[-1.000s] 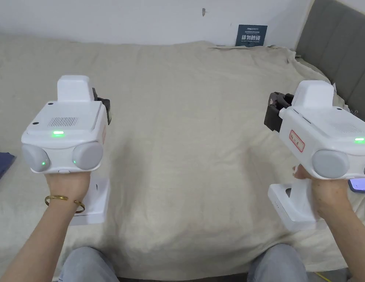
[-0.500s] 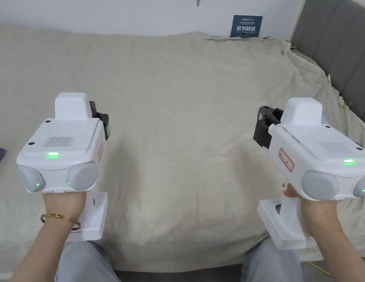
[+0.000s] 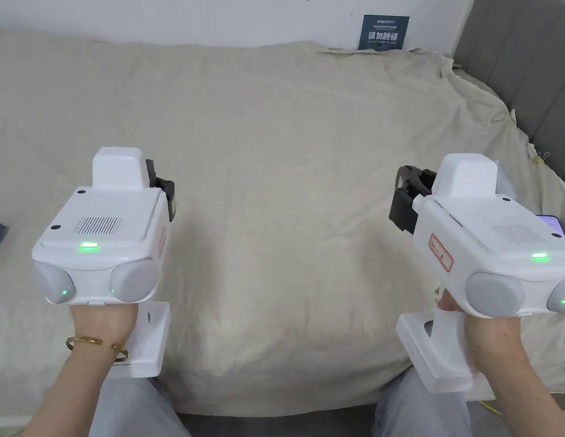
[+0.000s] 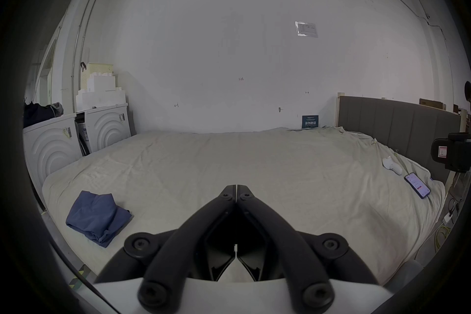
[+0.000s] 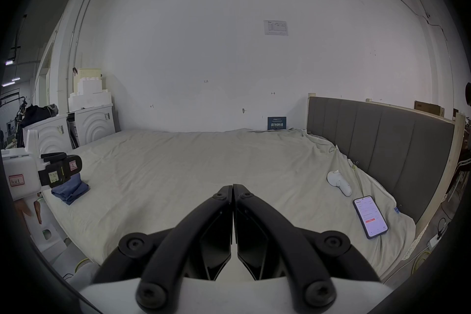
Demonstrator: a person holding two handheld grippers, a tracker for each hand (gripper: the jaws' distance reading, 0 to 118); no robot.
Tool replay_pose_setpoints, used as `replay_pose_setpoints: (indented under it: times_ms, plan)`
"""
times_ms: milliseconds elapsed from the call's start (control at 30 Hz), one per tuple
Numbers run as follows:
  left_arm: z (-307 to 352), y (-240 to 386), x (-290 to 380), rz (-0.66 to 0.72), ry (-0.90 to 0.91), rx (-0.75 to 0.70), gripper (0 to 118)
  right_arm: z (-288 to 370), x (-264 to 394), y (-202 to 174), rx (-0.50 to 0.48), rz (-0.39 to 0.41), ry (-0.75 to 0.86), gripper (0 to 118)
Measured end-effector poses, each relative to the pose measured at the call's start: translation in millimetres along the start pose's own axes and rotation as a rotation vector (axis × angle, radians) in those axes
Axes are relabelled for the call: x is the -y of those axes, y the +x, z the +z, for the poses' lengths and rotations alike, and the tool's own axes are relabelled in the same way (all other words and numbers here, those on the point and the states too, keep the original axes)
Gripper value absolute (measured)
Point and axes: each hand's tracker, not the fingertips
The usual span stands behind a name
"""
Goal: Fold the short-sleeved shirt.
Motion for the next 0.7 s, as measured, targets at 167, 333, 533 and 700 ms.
replay_pose_setpoints:
  times_ms: [167,333,533,700]
  plan:
    - [-0.5,-0.9,0.2,0.003,-0.001,-0.002,0,-0.1,0.9,-0.2,-0.003,0.002,0.0,0]
    - [-1.0,0.4,1.6,0.003,-0.007,0.002,0,-0.6,-0.9,0.2,0.001,-0.001,0.005,0]
    - [0.4,2.0,1.1,-0.001,-0.007,0.007,0,0.8,-0.7,0.6,0.002,-0.001,0.007,0]
    - [1.9,2.3,-0.3,0.0,-0.001,0.008,0,2.9,-0.7,-0.2,0.006,0.006,0.006,0]
